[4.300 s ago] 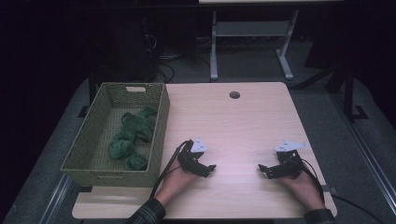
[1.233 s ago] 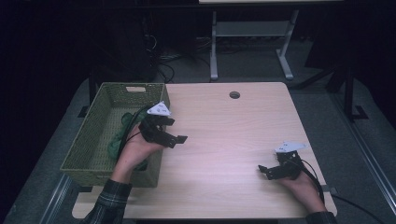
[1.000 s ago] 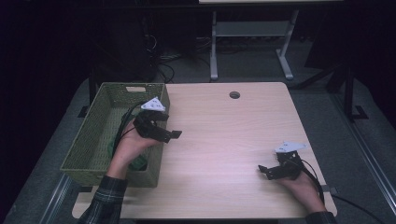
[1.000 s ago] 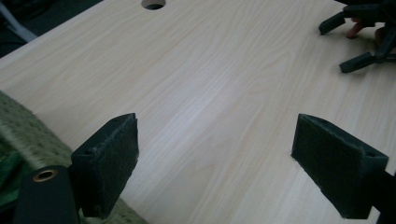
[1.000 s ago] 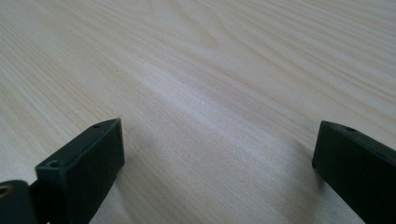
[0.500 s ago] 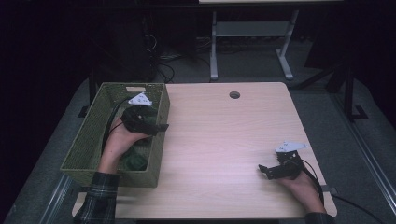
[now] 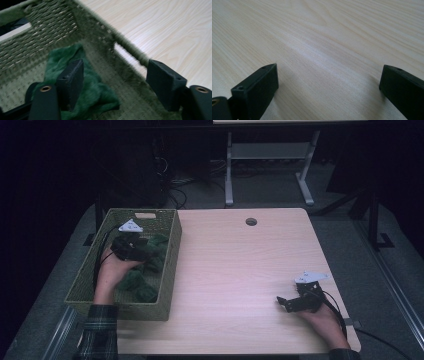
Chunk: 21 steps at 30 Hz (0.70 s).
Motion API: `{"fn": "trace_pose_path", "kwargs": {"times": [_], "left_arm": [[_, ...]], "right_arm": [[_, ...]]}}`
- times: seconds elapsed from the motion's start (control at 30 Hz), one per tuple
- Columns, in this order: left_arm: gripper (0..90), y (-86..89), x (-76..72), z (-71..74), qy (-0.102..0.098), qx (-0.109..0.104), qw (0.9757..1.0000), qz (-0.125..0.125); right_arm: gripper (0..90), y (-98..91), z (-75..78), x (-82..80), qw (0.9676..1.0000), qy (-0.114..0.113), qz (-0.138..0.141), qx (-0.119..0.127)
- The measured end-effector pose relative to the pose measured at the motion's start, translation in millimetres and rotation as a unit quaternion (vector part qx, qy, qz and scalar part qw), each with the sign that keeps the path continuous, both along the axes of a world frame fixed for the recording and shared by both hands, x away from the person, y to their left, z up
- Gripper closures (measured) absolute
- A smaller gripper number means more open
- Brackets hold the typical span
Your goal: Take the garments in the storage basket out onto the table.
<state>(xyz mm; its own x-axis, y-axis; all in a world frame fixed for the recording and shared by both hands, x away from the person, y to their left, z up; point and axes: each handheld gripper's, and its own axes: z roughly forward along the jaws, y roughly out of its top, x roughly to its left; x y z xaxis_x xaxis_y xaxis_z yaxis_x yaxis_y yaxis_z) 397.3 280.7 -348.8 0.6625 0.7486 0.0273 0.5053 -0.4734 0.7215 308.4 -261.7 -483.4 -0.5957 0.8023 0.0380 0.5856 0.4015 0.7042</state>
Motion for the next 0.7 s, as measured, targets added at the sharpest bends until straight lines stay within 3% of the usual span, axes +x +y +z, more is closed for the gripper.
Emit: {"fn": "trace_pose_path", "kwargs": {"times": [0.4,0.7], "left_arm": [[36.6,25.2,6.2,-18.3,0.025,0.024,0.9987,0.038],[37.6,32.4,11.6,-29.1,0.048,0.053,0.9963,0.048]], "right_arm": [[1.9,-0.2,-0.1,0.7,1.0,-0.001,0.0,0.0],[1.9,-0.1,-0.1,0.7,1.0,-0.001,-0.001,0.0]]}}
